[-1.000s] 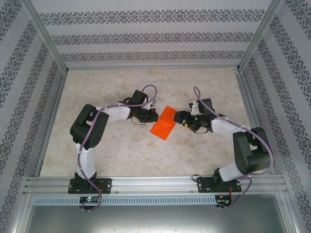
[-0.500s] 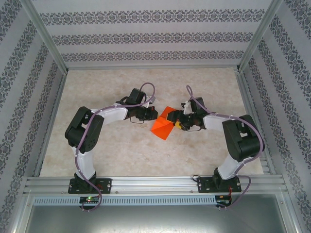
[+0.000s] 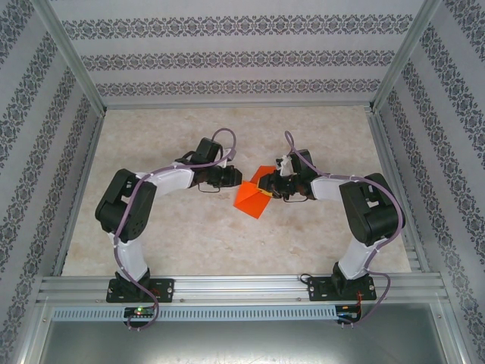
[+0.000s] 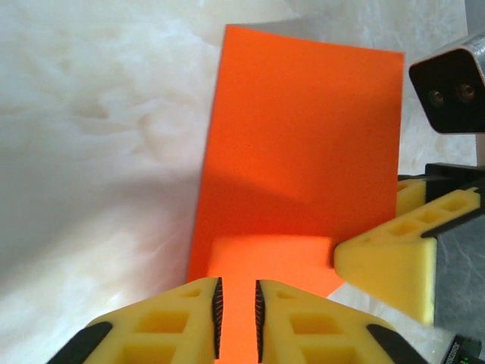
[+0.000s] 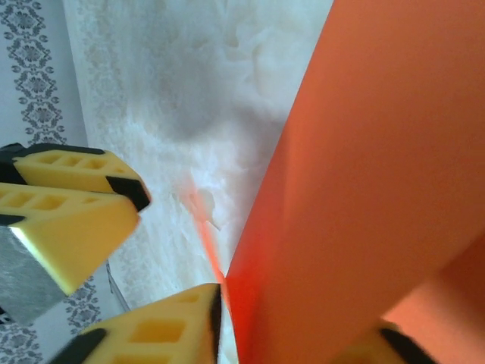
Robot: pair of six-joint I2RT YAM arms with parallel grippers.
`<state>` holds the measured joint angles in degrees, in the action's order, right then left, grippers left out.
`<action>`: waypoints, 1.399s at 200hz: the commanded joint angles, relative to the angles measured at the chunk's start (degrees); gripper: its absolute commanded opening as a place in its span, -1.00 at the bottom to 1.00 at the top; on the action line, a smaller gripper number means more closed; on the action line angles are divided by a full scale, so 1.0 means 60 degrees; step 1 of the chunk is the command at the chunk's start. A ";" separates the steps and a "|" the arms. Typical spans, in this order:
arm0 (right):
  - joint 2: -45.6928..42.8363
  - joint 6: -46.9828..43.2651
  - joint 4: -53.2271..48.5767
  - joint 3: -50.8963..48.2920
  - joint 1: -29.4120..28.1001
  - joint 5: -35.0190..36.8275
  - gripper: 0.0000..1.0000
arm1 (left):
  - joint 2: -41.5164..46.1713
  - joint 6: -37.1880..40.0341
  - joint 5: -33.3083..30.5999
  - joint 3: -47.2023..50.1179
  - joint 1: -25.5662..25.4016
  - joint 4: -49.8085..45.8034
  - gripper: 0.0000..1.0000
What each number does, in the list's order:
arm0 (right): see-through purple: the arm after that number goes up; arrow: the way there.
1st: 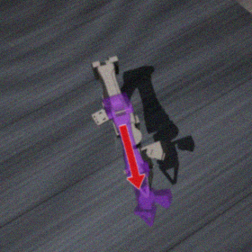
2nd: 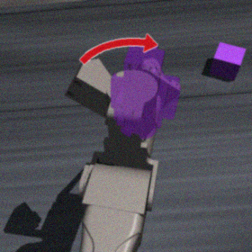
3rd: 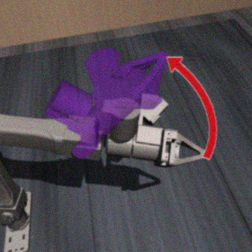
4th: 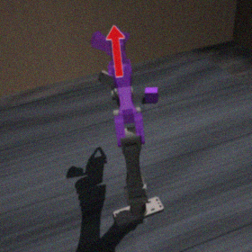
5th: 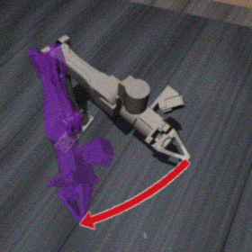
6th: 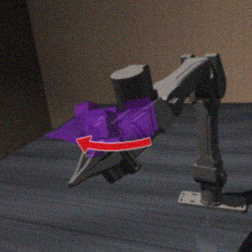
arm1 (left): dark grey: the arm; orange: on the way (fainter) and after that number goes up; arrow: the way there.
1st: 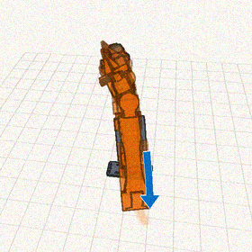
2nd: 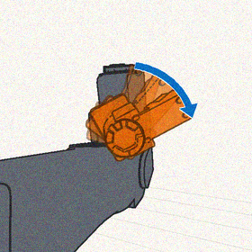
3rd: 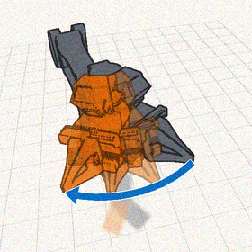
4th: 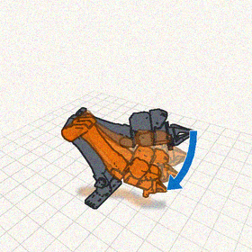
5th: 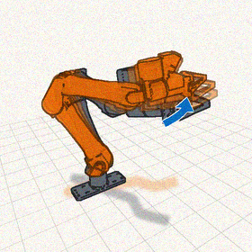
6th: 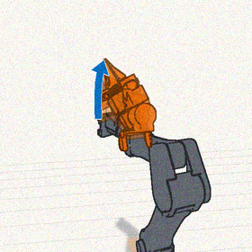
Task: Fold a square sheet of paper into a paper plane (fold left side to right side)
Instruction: Turn over the paper at the center of the table.
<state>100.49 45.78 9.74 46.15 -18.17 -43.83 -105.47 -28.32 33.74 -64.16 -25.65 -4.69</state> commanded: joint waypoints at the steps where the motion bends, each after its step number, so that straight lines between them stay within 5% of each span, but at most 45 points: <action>1: -0.0288 -0.0319 -0.0249 0.0233 -0.0076 -0.0035 -0.74 | 0.0768 0.0090 -0.0237 0.0402 0.0359 -0.0020 -0.37; 27: -0.0583 -0.0545 -0.0308 0.0370 -0.0055 -0.0074 -1.00 | 0.1691 -0.0040 -0.0261 0.1070 0.0710 0.0177 -0.10; 75: -0.2006 -0.0914 0.0544 0.0830 0.0306 -0.1102 -1.00 | 0.4036 -0.1601 0.0575 0.2634 0.1170 0.1694 0.67; 105: -0.2858 -0.0743 0.1169 0.1552 0.0347 -0.2332 -1.00 | 0.5120 -0.2717 0.1763 0.2810 0.1195 0.2978 0.83; 166: -0.3550 -0.0443 0.1314 0.2958 -0.0327 -0.3539 -1.00 | 0.5544 -0.4380 0.3124 0.2349 0.1069 0.5699 0.77; 204: -0.3594 -0.0205 0.1518 0.3182 -0.0501 -0.3725 -1.00 | 0.5984 -0.4928 0.3177 0.2416 0.0983 0.7012 0.47; 280: -0.3637 0.0108 0.1962 0.2900 -0.0484 -0.3618 -1.00 | 0.6529 -0.4657 0.2985 0.2342 0.0963 0.6389 -0.24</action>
<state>79.64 46.22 18.74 64.01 -21.04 -64.62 -66.76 -56.82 51.03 -48.66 -19.18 32.47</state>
